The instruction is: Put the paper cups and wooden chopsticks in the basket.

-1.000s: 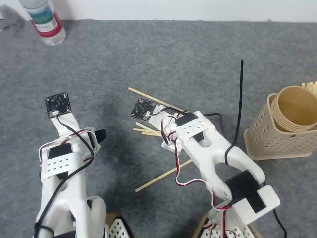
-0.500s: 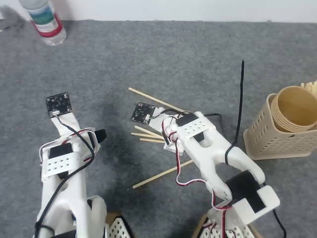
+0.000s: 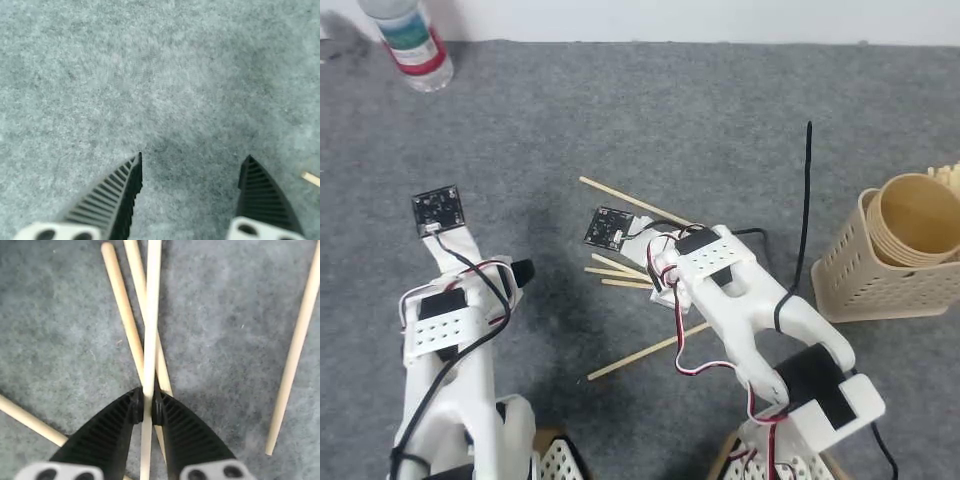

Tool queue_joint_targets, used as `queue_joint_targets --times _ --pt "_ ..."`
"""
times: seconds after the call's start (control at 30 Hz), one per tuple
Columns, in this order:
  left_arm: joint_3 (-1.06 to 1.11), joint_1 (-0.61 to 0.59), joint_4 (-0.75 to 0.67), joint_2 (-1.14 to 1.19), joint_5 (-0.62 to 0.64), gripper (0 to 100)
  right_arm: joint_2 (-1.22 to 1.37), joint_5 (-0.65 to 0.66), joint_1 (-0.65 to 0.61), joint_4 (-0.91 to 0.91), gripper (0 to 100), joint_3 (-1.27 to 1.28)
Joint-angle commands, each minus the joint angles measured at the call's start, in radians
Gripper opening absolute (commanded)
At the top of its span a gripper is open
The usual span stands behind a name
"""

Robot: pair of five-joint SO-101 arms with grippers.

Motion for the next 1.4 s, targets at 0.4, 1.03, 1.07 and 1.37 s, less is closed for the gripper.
queue_joint_targets --times 0.4,1.03,1.07,1.37 --pt "-0.002 0.006 -0.021 -0.008 0.012 30 -0.272 0.012 -0.001 0.489 0.8 -0.422" --pt "-0.002 0.006 -0.008 -0.008 0.011 30 -0.366 0.006 0.097 0.75 0.8 -1.217" --pt "-0.002 0.006 -0.008 -0.008 0.011 30 -0.366 0.005 0.14 0.75 0.8 -1.267" --pt "-0.002 0.006 -0.008 -0.008 0.011 30 -0.509 -0.19 0.659 0.651 0.8 -1.413"
